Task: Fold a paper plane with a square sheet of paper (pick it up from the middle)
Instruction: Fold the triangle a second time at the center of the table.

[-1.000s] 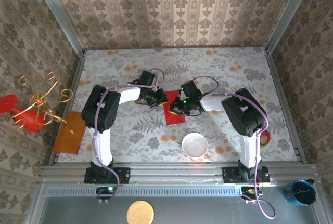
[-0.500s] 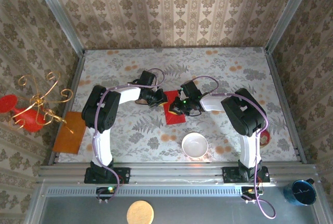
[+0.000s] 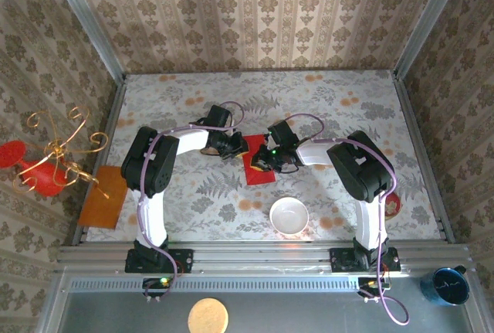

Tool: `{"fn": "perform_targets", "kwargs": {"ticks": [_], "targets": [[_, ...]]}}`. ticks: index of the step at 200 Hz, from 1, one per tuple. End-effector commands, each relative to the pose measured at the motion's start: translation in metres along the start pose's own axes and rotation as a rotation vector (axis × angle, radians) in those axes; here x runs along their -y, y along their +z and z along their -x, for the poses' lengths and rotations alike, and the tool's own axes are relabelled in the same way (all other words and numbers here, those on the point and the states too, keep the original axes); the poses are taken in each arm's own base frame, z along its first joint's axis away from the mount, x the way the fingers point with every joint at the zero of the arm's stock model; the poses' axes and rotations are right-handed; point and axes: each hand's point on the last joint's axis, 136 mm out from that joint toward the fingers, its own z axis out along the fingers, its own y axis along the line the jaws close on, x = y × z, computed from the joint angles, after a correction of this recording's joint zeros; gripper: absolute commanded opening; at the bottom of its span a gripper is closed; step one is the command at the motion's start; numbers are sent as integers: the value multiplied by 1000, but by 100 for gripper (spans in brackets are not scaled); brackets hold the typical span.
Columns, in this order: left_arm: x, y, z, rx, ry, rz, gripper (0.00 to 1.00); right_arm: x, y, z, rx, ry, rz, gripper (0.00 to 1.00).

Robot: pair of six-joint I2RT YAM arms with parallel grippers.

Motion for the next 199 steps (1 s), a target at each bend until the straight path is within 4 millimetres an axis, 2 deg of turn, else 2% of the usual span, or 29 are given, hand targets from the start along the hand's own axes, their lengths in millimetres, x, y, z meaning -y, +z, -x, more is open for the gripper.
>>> {"fn": "perform_targets", "kwargs": {"ticks": [1, 27, 46, 50, 71, 109, 126, 199], "targets": [[1, -7, -1, 4, 1, 11, 15, 14, 5, -2, -8, 22, -60, 5], [13, -30, 16, 74, 35, -7, 18, 12, 4, -1, -5, 18, -55, 10], [18, -41, 20, 104, 44, -10, 20, 9, 4, -1, -10, 16, -48, 13], [10, -48, 28, 126, 22, -4, 20, 8, 4, -1, -10, 16, -46, 14], [0, -59, 32, 161, -2, 12, 21, 7, 4, 0, -11, 17, -42, 19], [-18, -73, 30, 203, -52, 31, 23, 2, 3, 1, -11, 13, -32, 32], [-22, -77, 28, 220, -62, 29, 23, 1, 3, 2, -11, 11, -28, 34], [-14, -80, 16, 236, -46, -12, 27, 1, 1, 1, -8, 3, -23, 43]]}}
